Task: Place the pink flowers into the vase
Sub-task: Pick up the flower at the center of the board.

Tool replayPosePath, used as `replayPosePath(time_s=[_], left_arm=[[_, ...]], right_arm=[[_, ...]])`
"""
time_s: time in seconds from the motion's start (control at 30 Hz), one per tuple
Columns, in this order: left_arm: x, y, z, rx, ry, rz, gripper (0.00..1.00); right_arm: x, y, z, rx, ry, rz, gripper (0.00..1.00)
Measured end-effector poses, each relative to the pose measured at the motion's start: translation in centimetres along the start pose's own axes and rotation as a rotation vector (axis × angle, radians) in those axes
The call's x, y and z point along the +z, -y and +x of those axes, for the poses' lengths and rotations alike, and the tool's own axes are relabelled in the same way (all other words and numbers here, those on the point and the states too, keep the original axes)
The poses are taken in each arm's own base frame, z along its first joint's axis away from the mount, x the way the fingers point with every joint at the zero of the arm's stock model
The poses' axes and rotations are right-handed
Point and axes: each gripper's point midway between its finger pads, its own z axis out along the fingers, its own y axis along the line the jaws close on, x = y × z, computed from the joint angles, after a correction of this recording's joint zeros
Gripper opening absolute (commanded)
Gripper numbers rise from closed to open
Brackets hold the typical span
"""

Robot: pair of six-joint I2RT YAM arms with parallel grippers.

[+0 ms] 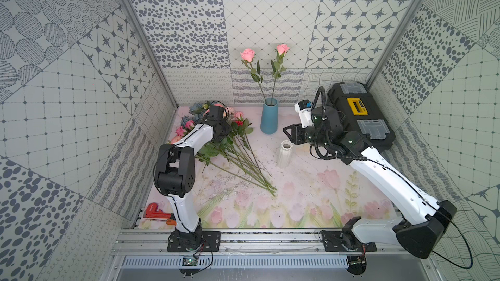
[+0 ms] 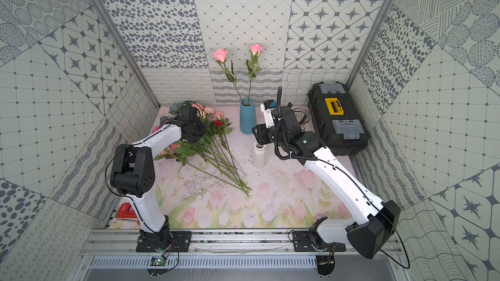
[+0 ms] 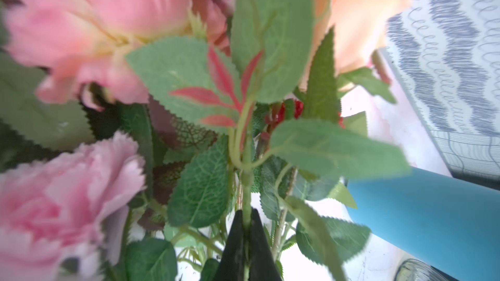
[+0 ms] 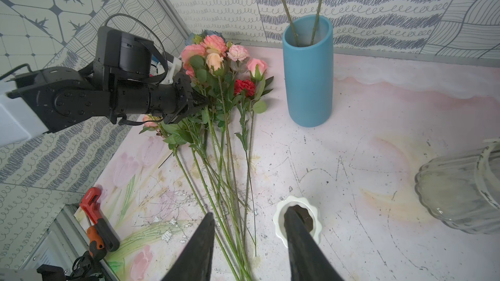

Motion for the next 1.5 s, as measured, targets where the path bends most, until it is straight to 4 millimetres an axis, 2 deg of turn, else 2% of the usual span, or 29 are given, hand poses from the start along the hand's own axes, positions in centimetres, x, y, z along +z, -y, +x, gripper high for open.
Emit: replayPosePath(time_s=[0.53,0.7,0.93,1.3,1.5], left_arm=[[-9.1,1.8,-2.7,0.076,0.144,0.072,0.00],[-11.7,1.0,-2.3,0.092,0.195,0.121,0.00],[-13.8,0.2,-2.6,0.058,0.254,0.225,0.00],[-19.2,5.2,-5.2,0.136,0.301,0.416,0.00],[-21.4,6.4,-5.2,0.214,0.279,0.459,0.00]], right_arm=[[0.0,-0.4,-0.1,0.000,0.001,-0.021,0.44],[0.0,-0.6,-0.2,-0.001,0.004,-0.034,0.44],[0.0,-1.1,-0.3,-0.002,0.007,-0.058,0.45],[-0.1,-1.7,-0.2,-0.015,0.000,-0.094,0.46],[-0.1,-1.9,-0.4,-0.027,0.007,-0.104,0.45]])
